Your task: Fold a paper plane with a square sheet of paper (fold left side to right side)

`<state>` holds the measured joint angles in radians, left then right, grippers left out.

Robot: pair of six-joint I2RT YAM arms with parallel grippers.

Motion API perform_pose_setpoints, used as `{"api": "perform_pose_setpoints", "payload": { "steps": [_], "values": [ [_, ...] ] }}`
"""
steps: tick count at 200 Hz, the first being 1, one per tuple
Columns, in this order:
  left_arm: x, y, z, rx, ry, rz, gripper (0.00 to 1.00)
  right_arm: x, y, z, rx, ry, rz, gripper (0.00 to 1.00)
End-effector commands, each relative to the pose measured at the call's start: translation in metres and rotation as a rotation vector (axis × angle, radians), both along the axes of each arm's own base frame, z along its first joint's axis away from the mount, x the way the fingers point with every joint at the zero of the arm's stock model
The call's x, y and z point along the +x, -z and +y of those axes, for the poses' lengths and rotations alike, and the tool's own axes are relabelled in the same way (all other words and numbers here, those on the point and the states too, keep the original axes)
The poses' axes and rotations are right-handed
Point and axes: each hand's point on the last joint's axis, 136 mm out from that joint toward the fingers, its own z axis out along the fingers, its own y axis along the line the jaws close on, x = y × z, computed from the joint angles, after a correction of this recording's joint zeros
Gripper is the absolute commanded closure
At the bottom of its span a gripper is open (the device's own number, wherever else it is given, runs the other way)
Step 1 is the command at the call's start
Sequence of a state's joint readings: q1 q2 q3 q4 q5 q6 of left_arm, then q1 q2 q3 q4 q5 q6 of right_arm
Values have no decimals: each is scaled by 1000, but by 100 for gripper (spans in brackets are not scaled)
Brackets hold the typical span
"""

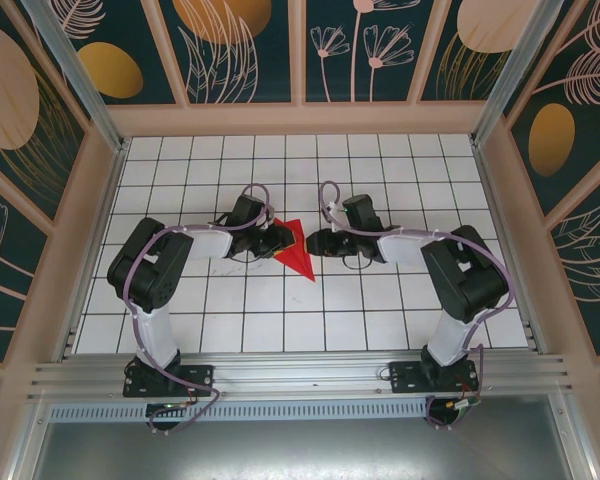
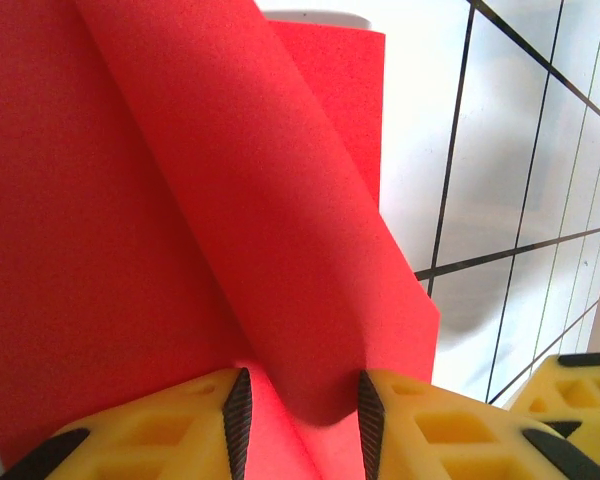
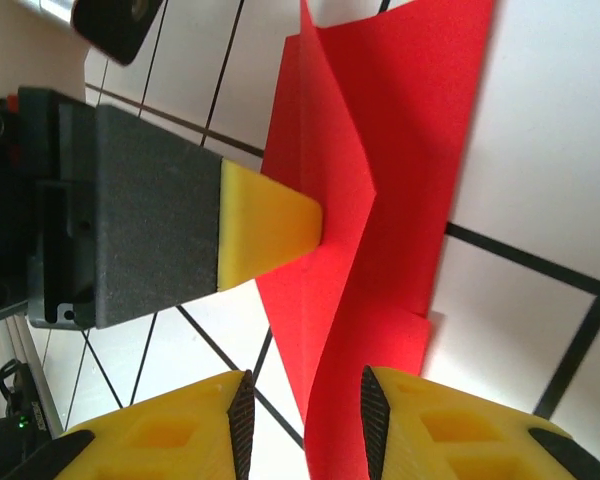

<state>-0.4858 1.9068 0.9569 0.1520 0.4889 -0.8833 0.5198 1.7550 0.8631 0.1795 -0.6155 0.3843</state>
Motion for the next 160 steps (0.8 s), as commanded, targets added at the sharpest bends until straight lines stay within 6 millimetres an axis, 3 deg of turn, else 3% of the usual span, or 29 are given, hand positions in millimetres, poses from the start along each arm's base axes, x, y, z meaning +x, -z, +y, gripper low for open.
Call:
{"api": "perform_pose_setpoints", "payload": {
  "steps": [1, 82, 160],
  "values": [
    [-7, 23, 9, 79, -1, 34, 63, 9, -8, 9, 39, -6, 12, 64],
    [-7, 22, 9, 78, -2, 30, 63, 13, 9, 23, 62, -20, 96, 66],
    [-7, 20, 8, 75, 0, 27, 63, 12, 17, 25, 51, -26, 118, 88]
  ]
}}
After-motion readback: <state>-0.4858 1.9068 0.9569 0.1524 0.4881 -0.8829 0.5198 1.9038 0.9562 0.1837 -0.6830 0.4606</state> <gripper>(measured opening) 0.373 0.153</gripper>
